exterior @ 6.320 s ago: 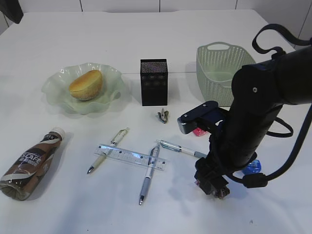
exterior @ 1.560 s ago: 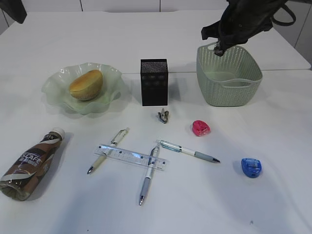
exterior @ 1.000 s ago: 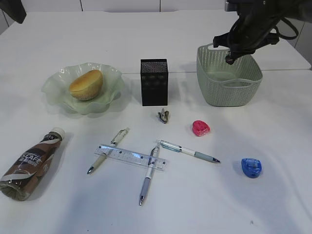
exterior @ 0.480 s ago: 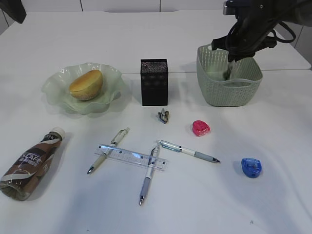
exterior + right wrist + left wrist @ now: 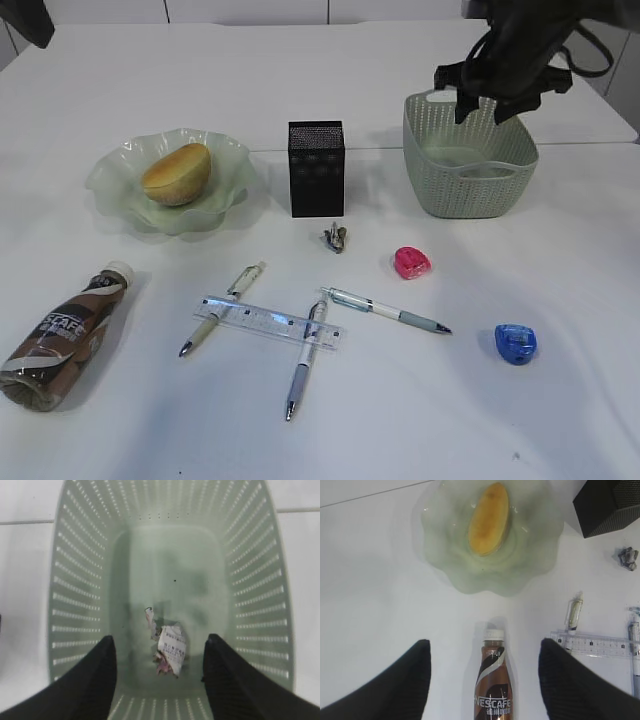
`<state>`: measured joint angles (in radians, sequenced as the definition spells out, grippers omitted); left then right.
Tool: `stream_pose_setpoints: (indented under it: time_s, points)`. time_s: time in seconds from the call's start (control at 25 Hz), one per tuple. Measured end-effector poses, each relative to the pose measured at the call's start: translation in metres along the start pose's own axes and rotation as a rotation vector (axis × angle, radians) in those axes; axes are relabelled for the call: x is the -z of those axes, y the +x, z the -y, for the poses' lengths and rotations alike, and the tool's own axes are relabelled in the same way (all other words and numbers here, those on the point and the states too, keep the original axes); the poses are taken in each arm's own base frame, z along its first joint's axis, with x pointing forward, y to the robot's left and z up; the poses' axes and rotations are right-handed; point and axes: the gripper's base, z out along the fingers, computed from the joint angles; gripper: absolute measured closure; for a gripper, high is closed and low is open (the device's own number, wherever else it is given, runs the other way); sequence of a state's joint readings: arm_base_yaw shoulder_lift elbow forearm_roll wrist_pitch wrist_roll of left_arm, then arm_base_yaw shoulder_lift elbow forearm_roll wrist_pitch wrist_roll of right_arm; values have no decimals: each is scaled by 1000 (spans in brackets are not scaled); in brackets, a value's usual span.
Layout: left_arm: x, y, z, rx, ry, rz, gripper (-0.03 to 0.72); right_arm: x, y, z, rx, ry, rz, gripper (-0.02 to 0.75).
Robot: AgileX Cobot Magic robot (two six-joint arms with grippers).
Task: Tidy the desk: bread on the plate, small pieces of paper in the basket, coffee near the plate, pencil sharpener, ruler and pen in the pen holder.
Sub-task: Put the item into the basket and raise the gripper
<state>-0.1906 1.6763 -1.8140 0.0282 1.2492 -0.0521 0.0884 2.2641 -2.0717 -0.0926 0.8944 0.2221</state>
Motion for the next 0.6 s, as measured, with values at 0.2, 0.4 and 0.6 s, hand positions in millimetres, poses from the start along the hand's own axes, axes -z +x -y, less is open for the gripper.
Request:
stream_pose_setpoints:
  time_s: [0.2, 0.4, 0.6]
  points:
    - [0, 0, 1, 2, 7, 0, 217, 38, -11, -7, -8, -69, -81, 290]
    - [0, 0, 4, 13, 39, -2, 222, 77, -15, -11, 2, -140, -111, 291]
    - [0, 0, 6, 20, 61, -3, 225, 95, -10, -11, 0, -161, -121, 292]
